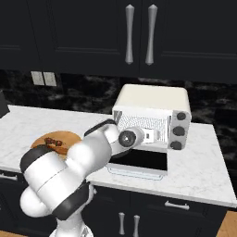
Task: Pick up the kebab skewer and baguette bread, and place them inside the toaster oven. Close the toaster oven door and start by setting the timer.
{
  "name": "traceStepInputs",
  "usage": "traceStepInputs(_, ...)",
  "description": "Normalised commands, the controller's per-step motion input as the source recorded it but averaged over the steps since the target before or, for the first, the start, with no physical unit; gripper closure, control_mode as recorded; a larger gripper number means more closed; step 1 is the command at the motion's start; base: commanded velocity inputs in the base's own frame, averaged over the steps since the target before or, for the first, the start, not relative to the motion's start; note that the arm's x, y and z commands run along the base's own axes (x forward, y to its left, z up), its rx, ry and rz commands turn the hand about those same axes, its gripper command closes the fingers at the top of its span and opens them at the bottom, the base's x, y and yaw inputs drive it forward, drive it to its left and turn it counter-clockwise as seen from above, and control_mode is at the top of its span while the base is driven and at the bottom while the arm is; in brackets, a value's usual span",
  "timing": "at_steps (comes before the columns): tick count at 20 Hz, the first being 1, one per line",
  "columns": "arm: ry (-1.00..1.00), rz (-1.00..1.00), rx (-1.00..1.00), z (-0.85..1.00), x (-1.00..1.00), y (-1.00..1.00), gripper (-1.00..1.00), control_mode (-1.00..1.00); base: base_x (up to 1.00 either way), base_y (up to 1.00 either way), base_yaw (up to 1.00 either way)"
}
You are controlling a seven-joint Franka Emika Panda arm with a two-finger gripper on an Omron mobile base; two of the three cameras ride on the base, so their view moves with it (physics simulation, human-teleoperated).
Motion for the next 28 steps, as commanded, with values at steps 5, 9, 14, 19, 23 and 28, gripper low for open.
traceStepInputs(5,0.49,0.00,-0.01,-0.27,-0.84,-0.44,-1.00,-1.00,0.00,0.00,0.00)
traceStepInputs(9,0.48,0.00,-0.01,-0.53,-0.83,-0.34,-1.00,-1.00,0.00,0.00,0.00)
traceStepInputs(14,0.45,0.00,-0.01,-0.73,-0.95,-0.34,-1.00,-1.00,0.00,0.00,0.00)
traceStepInputs(19,0.27,0.05,0.07,0.35,-0.94,-0.13,-1.00,-1.00,0.00,0.00,0.00)
traceStepInputs(23,0.02,0.03,0.05,0.48,-0.97,0.76,-1.00,-1.00,0.00,0.00,0.00)
traceStepInputs(28,0.01,0.02,0.02,0.29,-0.74,1.00,-1.00,-1.00,0.00,0.00,0.00)
